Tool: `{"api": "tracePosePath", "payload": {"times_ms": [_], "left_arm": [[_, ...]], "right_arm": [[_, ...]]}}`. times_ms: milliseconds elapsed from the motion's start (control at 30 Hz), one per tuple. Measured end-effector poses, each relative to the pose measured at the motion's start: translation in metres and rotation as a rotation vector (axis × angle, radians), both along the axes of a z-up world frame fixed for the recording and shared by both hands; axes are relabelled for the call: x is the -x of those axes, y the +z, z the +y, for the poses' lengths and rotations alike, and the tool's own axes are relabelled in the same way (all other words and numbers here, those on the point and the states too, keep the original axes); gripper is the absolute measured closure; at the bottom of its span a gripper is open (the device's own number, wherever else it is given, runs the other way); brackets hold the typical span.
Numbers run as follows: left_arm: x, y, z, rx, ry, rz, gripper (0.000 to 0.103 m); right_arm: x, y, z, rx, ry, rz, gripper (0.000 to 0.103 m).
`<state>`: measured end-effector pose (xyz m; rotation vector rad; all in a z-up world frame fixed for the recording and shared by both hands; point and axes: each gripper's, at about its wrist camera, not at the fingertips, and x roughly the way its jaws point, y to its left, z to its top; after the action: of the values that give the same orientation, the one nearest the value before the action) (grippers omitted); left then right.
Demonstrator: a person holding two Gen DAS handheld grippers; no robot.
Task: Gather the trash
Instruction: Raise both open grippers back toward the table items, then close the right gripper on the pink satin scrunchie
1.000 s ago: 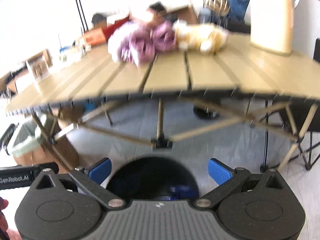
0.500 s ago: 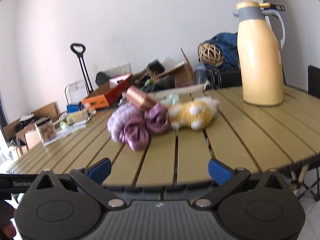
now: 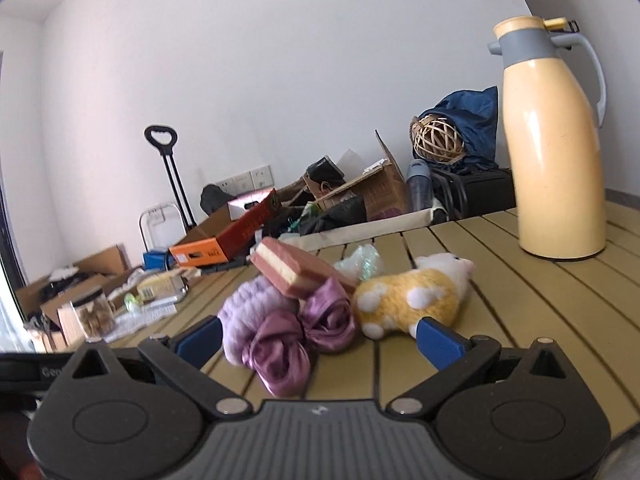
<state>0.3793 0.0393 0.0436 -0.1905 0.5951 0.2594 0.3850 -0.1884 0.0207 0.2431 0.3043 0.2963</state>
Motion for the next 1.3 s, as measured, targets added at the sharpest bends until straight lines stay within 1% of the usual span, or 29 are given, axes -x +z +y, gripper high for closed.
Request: {"api": "tracePosePath", "payload": {"times_ms": [67, 167, 367, 600, 767, 867, 967, 1067, 1200, 1300], "left_arm": [[-0.008, -0.002, 0.004, 0.009, 0.008, 0.005, 0.0], [-0.019, -0.005, 0.009, 0.013, 0.011, 0.015, 0.0], [-0.039, -0.005, 0.02, 0.008, 0.012, 0.022, 0.0], [-0.058, -0.005, 0.028, 0.005, 0.001, 0.029, 0.0], [-0.064, -0.008, 0.034, 0.01, 0.008, 0.038, 0.0], [-0.064, -0.01, 0.039, 0.017, 0.018, 0.047, 0.0], [-0.062, -0.012, 0.042, 0.016, 0.022, 0.051, 0.0], [-0.058, -0.012, 0.044, 0.01, 0.022, 0.052, 0.0], [-0.054, -0.013, 0.045, 0.006, 0.024, 0.053, 0.0], [-0.054, -0.015, 0.046, 0.001, 0.024, 0.06, 0.0]], "right_arm": [[-0.011, 0.0, 0.007, 0.0, -0.004, 0.002, 0.0], [-0.036, 0.0, 0.018, 0.005, 0.011, 0.068, 0.0], [-0.081, -0.005, 0.042, 0.113, 0.004, 0.196, 0.0], [-0.102, -0.014, 0.059, 0.139, -0.002, 0.257, 0.0], [-0.115, -0.021, 0.073, 0.185, -0.005, 0.311, 0.0], [-0.12, -0.025, 0.078, 0.178, 0.005, 0.348, 0.0], [-0.122, -0.027, 0.081, 0.172, 0.022, 0.356, 0.0], [-0.122, -0.028, 0.088, 0.198, 0.035, 0.352, 0.0], [-0.123, -0.029, 0.099, 0.258, 0.015, 0.348, 0.0], [-0.122, -0.03, 0.102, 0.274, 0.009, 0.34, 0.0]]}}
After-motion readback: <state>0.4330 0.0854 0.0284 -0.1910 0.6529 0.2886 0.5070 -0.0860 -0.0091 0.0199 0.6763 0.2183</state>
